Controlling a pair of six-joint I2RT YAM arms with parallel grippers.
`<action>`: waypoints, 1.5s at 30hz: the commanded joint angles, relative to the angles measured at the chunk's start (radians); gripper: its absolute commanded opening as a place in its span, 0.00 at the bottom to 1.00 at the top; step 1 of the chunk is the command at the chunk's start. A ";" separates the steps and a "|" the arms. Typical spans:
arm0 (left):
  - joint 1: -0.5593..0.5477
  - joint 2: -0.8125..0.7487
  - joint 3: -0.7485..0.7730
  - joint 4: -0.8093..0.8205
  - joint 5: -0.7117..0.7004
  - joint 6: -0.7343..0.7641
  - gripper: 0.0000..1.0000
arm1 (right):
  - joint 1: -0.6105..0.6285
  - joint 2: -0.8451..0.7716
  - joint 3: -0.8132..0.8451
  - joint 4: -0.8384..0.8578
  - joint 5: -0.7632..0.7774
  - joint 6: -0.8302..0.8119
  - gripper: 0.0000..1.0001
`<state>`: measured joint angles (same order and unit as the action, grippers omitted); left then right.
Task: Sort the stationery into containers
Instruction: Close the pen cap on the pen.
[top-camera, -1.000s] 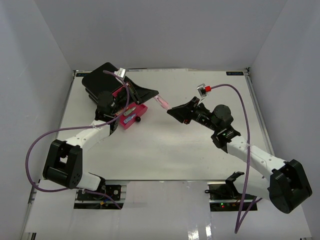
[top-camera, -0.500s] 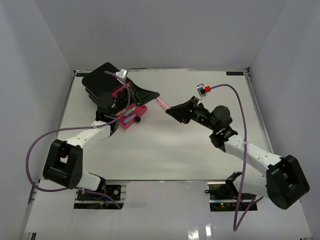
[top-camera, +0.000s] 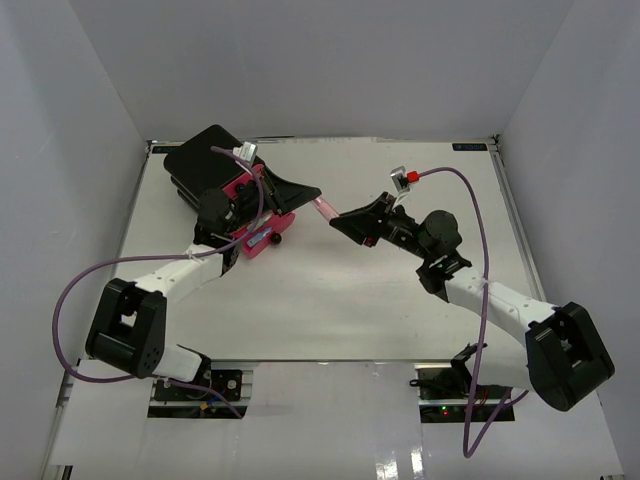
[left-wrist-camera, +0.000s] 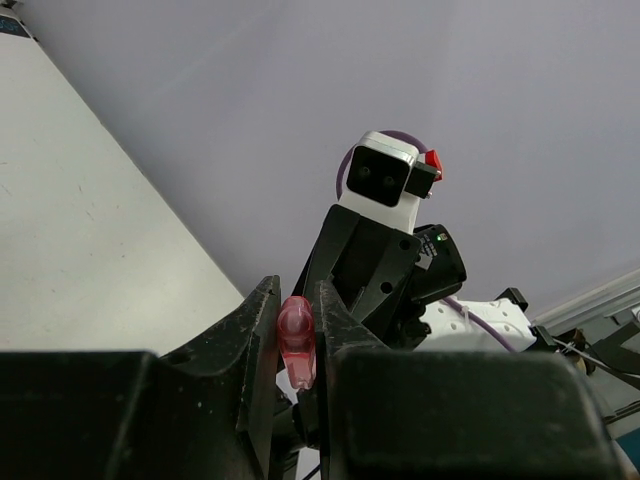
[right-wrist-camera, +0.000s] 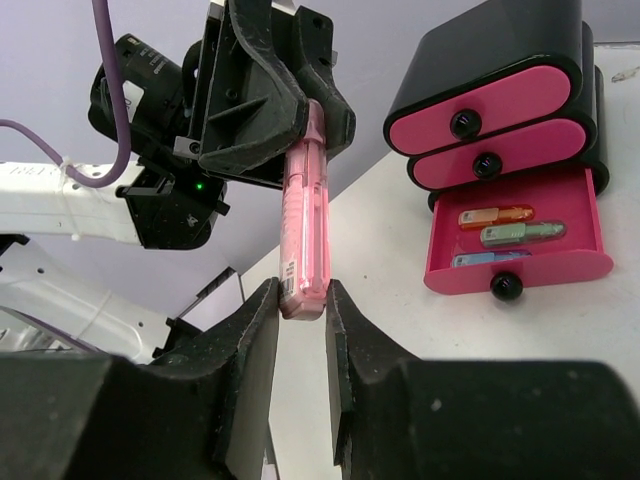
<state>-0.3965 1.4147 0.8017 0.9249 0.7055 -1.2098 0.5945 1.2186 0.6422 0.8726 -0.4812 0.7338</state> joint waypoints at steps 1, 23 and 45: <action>-0.042 -0.014 -0.015 0.011 0.049 0.024 0.08 | -0.002 0.013 0.028 0.160 0.000 0.030 0.08; -0.140 -0.005 -0.081 0.045 0.052 0.044 0.02 | -0.002 0.070 0.080 0.309 0.004 0.049 0.08; -0.159 -0.054 -0.124 -0.072 0.074 0.138 0.00 | -0.016 0.119 0.192 0.326 -0.068 0.032 0.08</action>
<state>-0.4541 1.3518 0.7025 1.0206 0.5240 -1.1088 0.5694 1.3411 0.7033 1.0023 -0.6315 0.7757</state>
